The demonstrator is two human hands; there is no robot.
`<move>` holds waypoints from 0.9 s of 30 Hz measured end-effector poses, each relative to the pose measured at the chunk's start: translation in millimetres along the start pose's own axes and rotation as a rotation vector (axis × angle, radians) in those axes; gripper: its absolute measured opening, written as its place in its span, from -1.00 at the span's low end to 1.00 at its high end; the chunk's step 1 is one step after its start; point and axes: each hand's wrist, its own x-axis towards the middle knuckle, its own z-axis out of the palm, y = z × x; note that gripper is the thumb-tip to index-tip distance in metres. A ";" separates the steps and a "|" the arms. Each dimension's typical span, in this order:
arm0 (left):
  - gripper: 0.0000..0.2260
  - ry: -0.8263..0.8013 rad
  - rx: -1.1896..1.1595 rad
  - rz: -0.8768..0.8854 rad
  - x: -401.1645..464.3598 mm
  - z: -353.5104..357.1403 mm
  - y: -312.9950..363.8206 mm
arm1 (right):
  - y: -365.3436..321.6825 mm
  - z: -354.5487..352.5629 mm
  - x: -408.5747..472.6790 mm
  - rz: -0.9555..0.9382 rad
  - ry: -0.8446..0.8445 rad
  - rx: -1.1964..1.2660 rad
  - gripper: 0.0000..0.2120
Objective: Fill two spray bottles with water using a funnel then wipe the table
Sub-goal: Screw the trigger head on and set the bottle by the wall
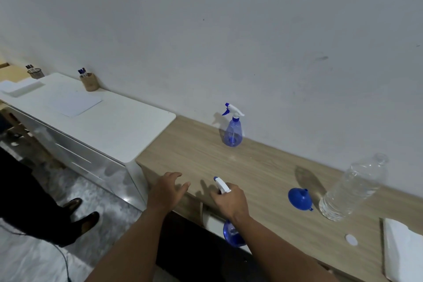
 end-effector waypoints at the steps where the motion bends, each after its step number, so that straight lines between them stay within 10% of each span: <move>1: -0.58 0.001 0.006 -0.001 0.7 -0.5 -0.7 | -0.6 1.1 0.5 -0.004 0.012 0.013 -0.67; 27: -0.57 -0.089 0.002 -0.068 45.1 -10.8 -15.6 | -20.6 25.1 35.7 0.076 0.003 -0.031 -0.69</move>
